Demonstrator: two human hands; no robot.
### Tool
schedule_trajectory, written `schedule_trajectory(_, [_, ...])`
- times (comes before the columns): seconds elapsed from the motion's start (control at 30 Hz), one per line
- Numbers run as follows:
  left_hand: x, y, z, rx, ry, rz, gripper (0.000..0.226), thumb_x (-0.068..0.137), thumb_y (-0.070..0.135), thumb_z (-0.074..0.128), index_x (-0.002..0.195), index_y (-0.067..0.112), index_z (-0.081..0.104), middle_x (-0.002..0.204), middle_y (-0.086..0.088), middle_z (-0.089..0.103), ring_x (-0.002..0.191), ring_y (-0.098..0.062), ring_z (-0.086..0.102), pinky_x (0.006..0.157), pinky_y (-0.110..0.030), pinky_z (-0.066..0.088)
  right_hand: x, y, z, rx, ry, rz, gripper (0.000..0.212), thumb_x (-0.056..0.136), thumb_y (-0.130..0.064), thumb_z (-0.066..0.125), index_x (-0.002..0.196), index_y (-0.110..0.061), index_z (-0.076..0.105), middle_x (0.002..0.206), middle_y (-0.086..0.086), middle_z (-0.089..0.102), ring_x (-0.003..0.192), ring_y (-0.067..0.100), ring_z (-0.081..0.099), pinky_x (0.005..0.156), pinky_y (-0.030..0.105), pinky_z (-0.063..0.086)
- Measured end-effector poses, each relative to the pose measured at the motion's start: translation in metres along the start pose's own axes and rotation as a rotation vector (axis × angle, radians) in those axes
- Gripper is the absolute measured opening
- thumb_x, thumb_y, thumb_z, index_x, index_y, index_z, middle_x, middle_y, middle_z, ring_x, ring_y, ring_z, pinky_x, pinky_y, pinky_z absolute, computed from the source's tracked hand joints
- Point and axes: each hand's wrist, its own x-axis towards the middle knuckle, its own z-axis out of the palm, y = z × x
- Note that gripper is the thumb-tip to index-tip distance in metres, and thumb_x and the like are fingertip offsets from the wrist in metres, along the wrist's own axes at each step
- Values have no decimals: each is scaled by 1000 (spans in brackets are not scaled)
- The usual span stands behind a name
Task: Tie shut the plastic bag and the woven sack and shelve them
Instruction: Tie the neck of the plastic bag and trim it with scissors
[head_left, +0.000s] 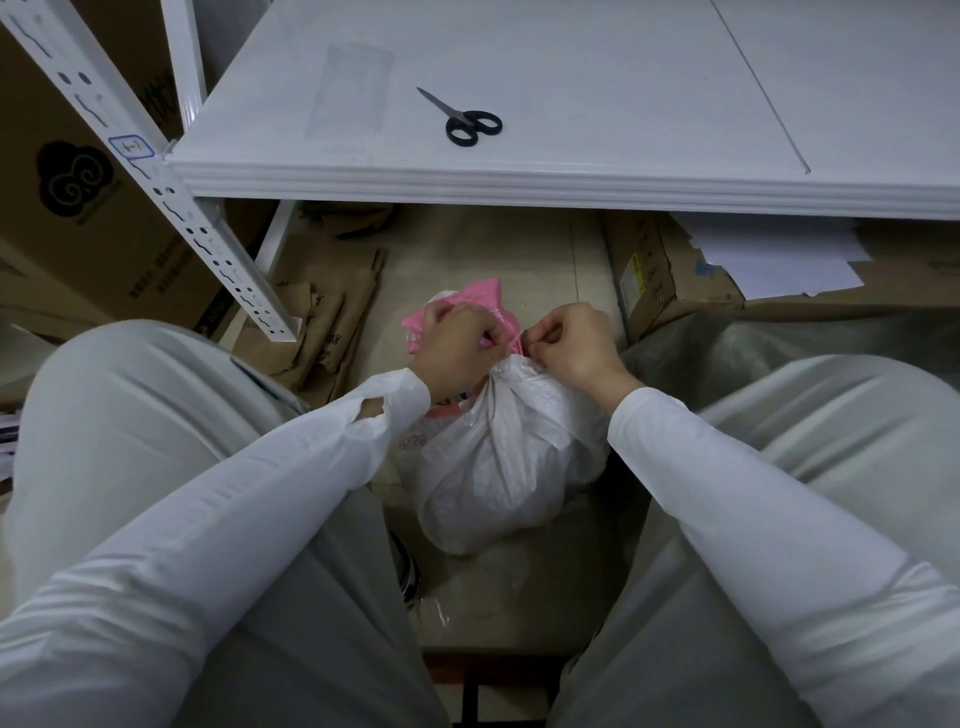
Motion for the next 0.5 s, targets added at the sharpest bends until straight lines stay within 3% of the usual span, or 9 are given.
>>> schedule_trajectory(0.2, [-1,1,3,-3,7,-11,19,86,21,61,73,12,70,80,1,71,85,-11,59,90,-23,13,4,0,-3,-226,-107,-91,14,89,-8,64,89,-10,77,89,6,73,82,19,66,84,35,57])
schedule_trajectory(0.37, [-2,1,2,6,-6,-1,16,85,20,63,71,18,69,78,7,69,87,-9,57,103,-30,16,9,4,-7,-304,-178,-142,15,89,-8,63,92,-10,76,93,7,72,85,21,66,84,35,56])
schedule_trajectory(0.5, [-5,3,2,8,-21,31,14,84,20,64,70,23,68,78,14,66,89,-9,57,106,-34,19,13,5,-12,-436,-350,-230,18,87,-7,59,88,-13,76,87,7,71,81,24,65,82,38,56])
